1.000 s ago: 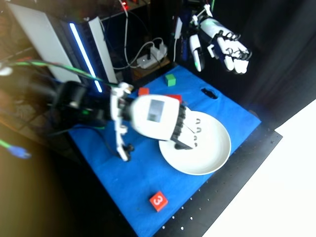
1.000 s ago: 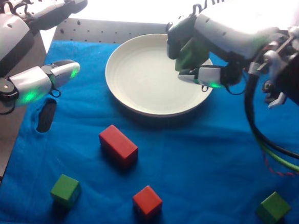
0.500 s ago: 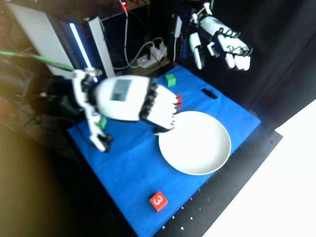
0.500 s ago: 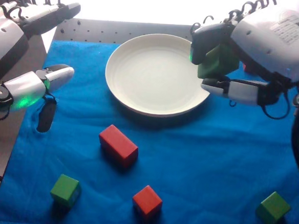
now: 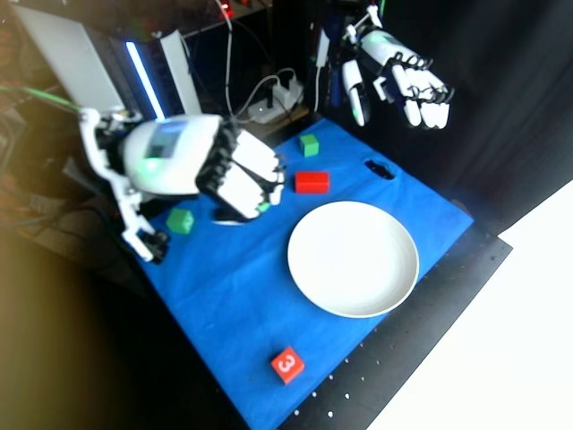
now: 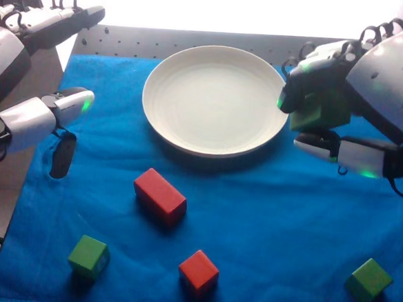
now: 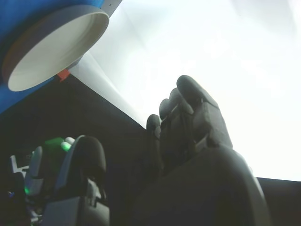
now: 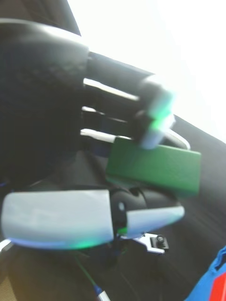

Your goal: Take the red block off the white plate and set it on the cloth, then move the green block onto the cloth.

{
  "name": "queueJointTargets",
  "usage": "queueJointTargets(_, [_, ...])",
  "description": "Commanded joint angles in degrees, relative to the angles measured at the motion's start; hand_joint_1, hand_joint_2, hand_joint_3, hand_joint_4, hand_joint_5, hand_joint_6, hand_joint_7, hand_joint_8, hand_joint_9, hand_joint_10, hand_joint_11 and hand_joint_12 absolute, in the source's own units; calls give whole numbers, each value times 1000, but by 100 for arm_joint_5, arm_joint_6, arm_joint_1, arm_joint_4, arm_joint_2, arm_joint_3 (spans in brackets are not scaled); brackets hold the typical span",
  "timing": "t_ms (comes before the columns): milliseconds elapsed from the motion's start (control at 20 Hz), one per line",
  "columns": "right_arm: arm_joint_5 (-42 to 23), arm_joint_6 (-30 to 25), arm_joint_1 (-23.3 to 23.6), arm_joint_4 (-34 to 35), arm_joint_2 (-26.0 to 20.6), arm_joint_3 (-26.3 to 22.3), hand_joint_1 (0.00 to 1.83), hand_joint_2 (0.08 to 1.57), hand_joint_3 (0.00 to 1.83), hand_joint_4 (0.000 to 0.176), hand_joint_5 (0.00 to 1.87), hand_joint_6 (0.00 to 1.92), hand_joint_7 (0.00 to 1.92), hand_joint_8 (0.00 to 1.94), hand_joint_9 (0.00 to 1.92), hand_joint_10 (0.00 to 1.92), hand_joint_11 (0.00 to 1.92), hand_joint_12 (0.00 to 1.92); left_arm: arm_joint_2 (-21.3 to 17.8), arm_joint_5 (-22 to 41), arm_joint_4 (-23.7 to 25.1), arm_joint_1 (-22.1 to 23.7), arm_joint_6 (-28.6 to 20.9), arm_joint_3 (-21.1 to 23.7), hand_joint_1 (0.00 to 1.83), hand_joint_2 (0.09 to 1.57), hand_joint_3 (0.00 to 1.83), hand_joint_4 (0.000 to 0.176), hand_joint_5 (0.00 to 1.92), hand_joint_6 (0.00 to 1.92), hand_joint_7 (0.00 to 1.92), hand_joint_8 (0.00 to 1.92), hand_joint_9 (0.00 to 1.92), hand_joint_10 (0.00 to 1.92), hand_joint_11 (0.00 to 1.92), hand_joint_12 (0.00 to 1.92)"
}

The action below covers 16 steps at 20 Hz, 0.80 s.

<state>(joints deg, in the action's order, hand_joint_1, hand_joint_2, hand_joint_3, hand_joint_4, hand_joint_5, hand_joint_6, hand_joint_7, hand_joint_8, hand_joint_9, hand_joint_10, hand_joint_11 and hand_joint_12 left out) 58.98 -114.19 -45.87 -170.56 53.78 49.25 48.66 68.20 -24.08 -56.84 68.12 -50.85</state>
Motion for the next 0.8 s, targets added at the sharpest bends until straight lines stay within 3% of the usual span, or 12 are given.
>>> queueJointTargets(0, [748,-14,22,-201,-8,-39,1270,1136,0,0,1020,681,955,1363,1100,1620,1029,1894,-40,750,120,14,-6,5,711,1278,1,97,238,1,249,6,275,15,0,827])
queueJointTargets(100, [747,-25,-89,-201,-1,-67,1263,1150,0,0,964,758,915,1428,1064,1681,990,1920,-39,752,120,8,-6,10,703,1276,0,86,245,3,259,7,288,17,0,833])
queueJointTargets(150, [746,-70,-146,-201,3,-71,1277,1119,0,0,1009,726,1004,1265,1051,1535,957,1840,-39,754,120,7,-6,13,693,1278,1,90,243,2,255,4,283,13,0,810])
queueJointTargets(200, [744,-153,-203,-201,23,-68,1364,1119,0,0,935,833,1002,1084,942,1401,971,1710,-39,762,120,7,-6,19,694,1277,0,89,237,1,251,1,275,8,0,776])
queueJointTargets(250, [741,-207,-269,-201,45,-69,1309,1091,0,0,1039,720,1089,1061,1094,1368,1057,1653,-39,766,120,7,-6,24,694,1278,1,83,235,1,249,0,274,6,0,769])
queueJointTargets(300, [722,-255,-326,-174,80,-68,1299,1083,0,0,1088,628,1108,1064,1186,1305,1141,1574,-39,768,120,7,-6,28,706,1283,2,70,237,1,251,1,268,3,0,765])
queueJointTargets(400, [661,-275,-400,-129,136,-68,1293,1092,0,0,1122,573,1071,1128,1170,1341,1130,1586,-37,769,120,7,-6,32,705,1283,2,84,235,0,245,0,262,0,0,766])
queueJointTargets(450, [606,-279,-429,-111,159,-68,1283,1109,0,0,1078,643,1015,1223,1117,1412,1096,1642,-36,775,120,7,-6,36,703,1287,2,84,231,0,236,0,252,0,0,744])
queueJointTargets(600, [456,-279,-467,-87,241,-53,1246,1115,0,0,924,969,1036,1075,891,1256,803,1616,-35,784,120,7,-6,40,694,1282,0,84,236,1,241,1,262,2,0,744])
queueJointTargets(650, [406,-279,-467,-87,266,-43,1237,1027,0,0,753,827,857,927,818,1127,738,1544,-34,790,120,7,-6,42,696,1284,1,79,232,0,240,0,263,3,0,738])
queueJointTargets(700, [369,-281,-468,-86,287,-36,1158,989,0,0,573,625,610,695,608,1037,527,1540,-34,794,120,7,-6,45,690,1279,0,82,239,2,246,2,271,5,0,756])
queueJointTargets(750, [333,-281,-470,-84,306,-31,1131,952,0,0,521,466,525,516,465,934,300,1557,-34,798,120,7,-7,47,701,1276,0,82,241,2,247,1,268,3,0,753])
